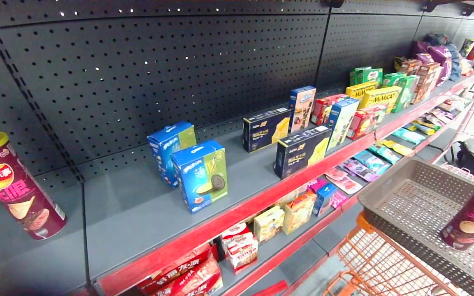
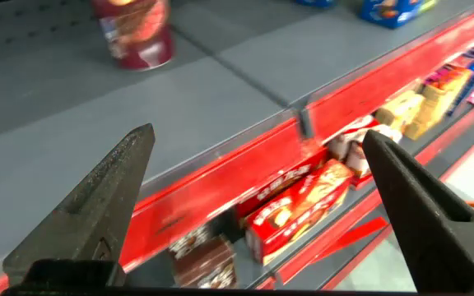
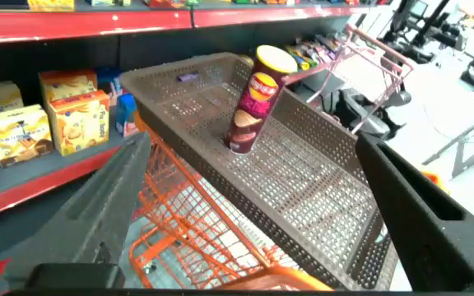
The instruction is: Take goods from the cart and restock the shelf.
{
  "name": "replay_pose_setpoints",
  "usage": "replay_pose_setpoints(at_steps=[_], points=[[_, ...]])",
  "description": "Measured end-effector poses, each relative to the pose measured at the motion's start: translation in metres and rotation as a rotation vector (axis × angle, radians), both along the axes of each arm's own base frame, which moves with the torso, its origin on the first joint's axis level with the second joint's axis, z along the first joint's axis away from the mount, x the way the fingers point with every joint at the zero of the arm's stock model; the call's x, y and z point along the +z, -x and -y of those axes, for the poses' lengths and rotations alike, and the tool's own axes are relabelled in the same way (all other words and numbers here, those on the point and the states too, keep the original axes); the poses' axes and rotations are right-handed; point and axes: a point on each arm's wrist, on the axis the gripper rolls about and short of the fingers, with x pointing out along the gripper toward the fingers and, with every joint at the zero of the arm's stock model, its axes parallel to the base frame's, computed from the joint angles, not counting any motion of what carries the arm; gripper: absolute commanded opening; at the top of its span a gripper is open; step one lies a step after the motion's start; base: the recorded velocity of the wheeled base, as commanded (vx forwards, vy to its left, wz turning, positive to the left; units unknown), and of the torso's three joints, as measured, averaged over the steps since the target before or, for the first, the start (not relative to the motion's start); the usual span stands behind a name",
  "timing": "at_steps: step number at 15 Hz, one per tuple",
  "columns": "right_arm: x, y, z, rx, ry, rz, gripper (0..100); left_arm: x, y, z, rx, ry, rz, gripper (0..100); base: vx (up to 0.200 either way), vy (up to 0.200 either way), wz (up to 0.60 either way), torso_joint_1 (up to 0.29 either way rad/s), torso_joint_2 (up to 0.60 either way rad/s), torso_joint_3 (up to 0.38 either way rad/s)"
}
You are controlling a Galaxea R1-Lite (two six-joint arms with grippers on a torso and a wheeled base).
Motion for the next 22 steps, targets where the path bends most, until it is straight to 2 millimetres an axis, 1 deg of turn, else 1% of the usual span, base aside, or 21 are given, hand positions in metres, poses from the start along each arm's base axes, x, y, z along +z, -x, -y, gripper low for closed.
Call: replay_pose_setpoints(at_steps=[4,6,8,10,12,14,17,20,22], points=[[0.000,-0.002,0.001,-0.005,0.001,0.006,100,0.000,0.000,0.000,0.001,0.002,0.000,100,0.000,0.000,0.00,0.000,0.00,0.000],[0.001,-0.012,0.007,-0.062,-0.031,0.020,100,0.000,0.000,0.000,0.002,0.002,0.000,100,0.000,0.000,0.00,0.000,0.00,0.000],[-0.001,-0.028,0.015,-0.136,-0.070,0.043,100,0.000,0.000,0.000,0.001,0.002,0.000,100,0.000,0.000,0.00,0.000,0.00,0.000],[-0.003,-0.047,0.023,-0.168,-0.111,0.058,100,0.000,0.000,0.000,0.001,0.002,0.000,100,0.000,0.000,0.00,0.000,0.00,0.000],[-0.002,-0.064,0.030,-0.183,-0.193,0.039,100,0.000,0.000,0.000,0.001,0.002,0.000,100,0.000,0.000,0.00,0.000,0.00,0.000],[0.004,-0.079,0.036,-0.188,-0.295,0.029,100,0.000,0.000,0.000,0.002,0.002,0.000,100,0.000,0.000,0.00,0.000,0.00,0.000],[0.018,-0.108,0.048,-0.167,-0.435,0.016,100,0.000,0.000,0.000,0.001,0.002,0.000,100,0.000,0.000,0.00,0.000,0.00,0.000],[0.020,-0.145,0.060,-0.144,-0.490,-0.053,100,0.000,0.000,0.000,0.001,0.002,0.000,100,0.000,0.000,0.00,0.000,0.00,0.000],[0.018,-0.167,0.067,-0.141,-0.461,-0.092,100,0.000,0.000,0.000,0.001,0.002,0.000,100,0.000,0.000,0.00,0.000,0.00,0.000]])
